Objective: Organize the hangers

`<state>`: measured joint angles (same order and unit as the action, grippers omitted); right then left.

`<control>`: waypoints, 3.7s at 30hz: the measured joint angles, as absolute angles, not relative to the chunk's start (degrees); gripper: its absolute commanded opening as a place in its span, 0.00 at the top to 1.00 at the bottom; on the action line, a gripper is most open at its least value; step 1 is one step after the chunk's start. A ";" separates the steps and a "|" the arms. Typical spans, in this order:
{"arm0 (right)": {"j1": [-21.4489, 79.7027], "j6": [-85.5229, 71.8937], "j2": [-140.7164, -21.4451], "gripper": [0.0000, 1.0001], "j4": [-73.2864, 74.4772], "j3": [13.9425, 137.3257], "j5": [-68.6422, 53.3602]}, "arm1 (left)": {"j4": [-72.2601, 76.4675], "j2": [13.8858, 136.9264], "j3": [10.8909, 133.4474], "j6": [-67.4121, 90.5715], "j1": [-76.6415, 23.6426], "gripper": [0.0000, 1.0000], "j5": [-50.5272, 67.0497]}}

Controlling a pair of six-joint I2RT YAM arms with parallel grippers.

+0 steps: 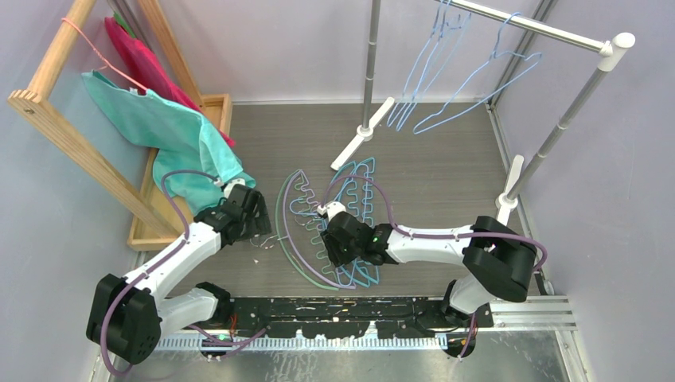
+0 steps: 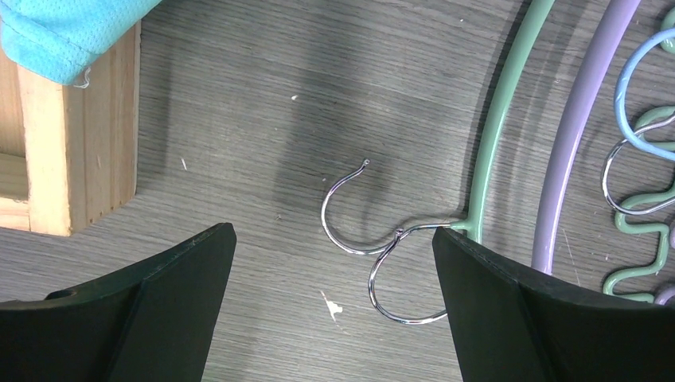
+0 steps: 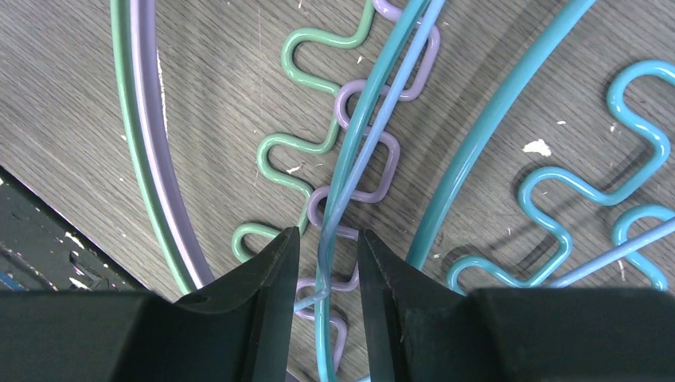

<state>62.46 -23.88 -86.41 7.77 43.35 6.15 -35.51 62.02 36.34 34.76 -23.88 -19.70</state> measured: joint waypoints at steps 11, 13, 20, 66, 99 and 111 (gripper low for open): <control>62.41 -24.23 -86.74 0.99 6.68 43.09 6.00 | -35.62 60.55 36.18 35.11 -23.88 0.02 -19.70; 62.41 -24.21 -86.65 0.99 6.70 43.09 6.15 | -35.70 60.14 36.18 35.11 -23.88 0.02 -19.73; 62.41 -24.82 -78.43 0.99 9.17 43.33 7.27 | -36.38 58.04 36.18 35.14 -23.88 0.02 -19.73; 49.56 -31.31 -81.28 0.99 -25.26 69.73 -4.23 | -38.09 56.10 36.47 34.87 -23.88 0.02 -19.70; 32.47 -41.28 -85.23 0.99 -36.42 75.26 -0.91 | -38.59 55.59 36.47 34.87 -23.88 0.02 -19.73; 28.58 -48.34 -88.55 0.99 -39.05 78.65 0.25 | -38.61 55.22 36.47 34.85 -23.88 0.02 -19.68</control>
